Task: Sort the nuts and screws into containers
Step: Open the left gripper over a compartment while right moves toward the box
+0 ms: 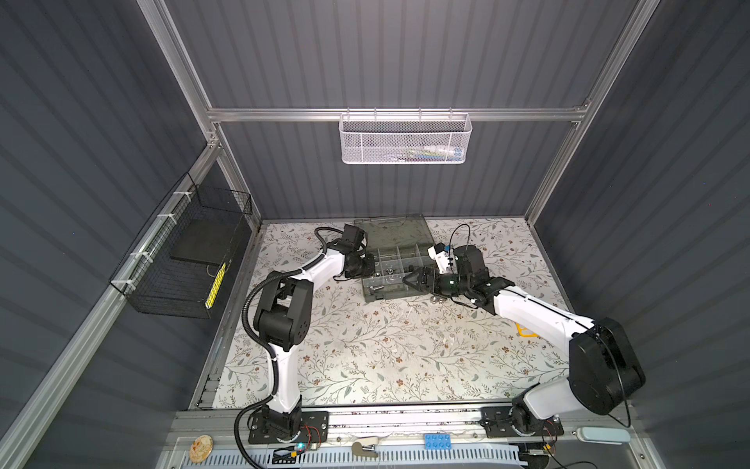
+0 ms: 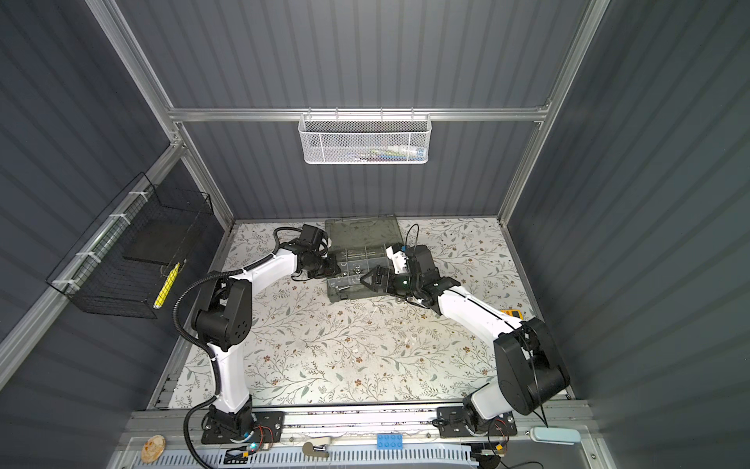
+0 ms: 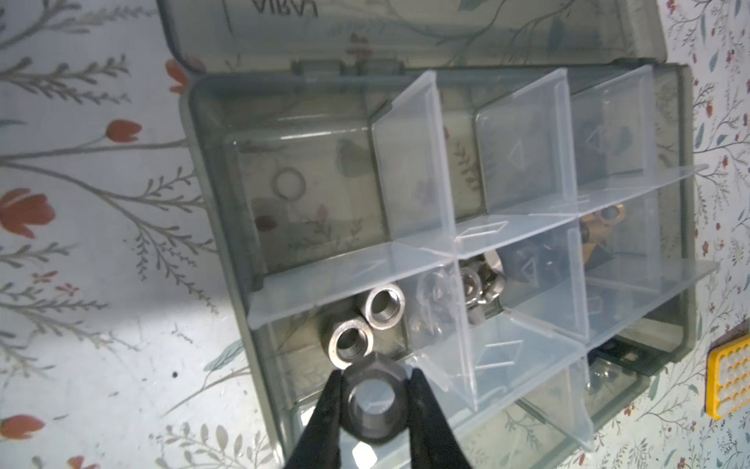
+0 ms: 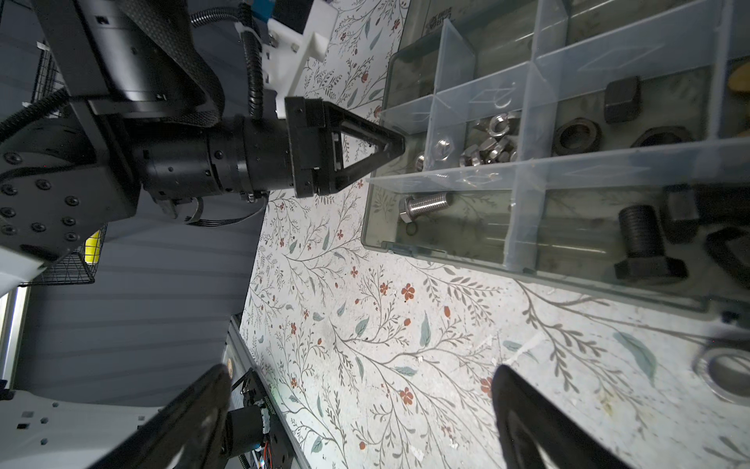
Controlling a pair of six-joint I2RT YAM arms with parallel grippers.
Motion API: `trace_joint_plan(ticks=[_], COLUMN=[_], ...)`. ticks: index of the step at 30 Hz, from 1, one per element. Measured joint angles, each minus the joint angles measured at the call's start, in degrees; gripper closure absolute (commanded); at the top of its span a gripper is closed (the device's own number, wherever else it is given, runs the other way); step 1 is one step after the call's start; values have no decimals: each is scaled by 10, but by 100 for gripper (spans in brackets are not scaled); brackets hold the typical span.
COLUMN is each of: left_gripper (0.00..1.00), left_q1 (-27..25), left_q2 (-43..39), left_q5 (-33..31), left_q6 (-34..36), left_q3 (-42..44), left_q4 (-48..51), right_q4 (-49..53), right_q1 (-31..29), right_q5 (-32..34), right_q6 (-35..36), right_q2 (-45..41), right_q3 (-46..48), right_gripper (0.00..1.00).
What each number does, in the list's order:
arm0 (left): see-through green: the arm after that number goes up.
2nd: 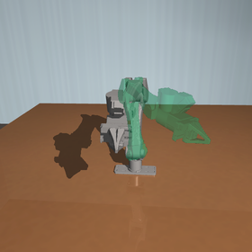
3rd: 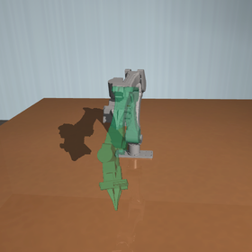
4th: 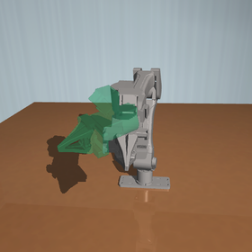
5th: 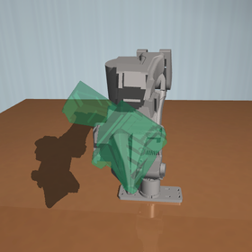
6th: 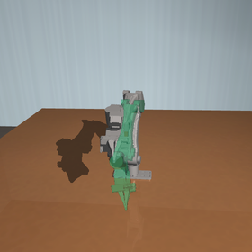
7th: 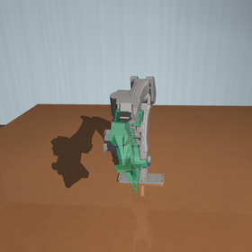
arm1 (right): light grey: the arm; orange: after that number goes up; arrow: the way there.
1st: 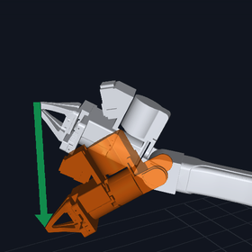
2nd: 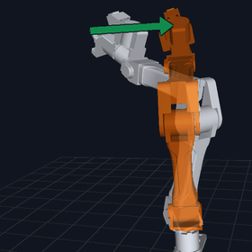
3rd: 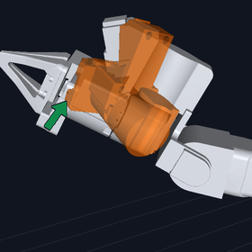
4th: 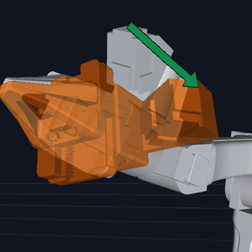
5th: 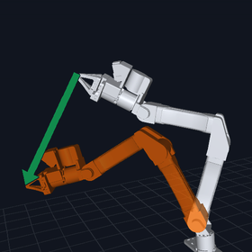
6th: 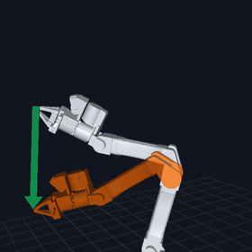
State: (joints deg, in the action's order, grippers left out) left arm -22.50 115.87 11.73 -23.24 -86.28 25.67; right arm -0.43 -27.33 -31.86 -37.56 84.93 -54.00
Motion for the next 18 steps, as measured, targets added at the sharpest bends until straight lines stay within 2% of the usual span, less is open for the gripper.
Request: trace_joint_plan(ticks=[7,16,18], left_gripper=[57,44,34], left_q1=[0,0,0], left_q2=[0,-2,-9], left_q5=[4,18,21], left_q6=[-5,-8,-6], left_q3=[3,2,3], left_q4=[0,0,0], right_q4=[-1,18,32], right_q1=[0,0,0], right_q5=[4,31,49], right_q6=[-8,-5,2], right_q2=[-1,-30,-44], right_q3=[7,16,16], right_gripper=[1,1,1])
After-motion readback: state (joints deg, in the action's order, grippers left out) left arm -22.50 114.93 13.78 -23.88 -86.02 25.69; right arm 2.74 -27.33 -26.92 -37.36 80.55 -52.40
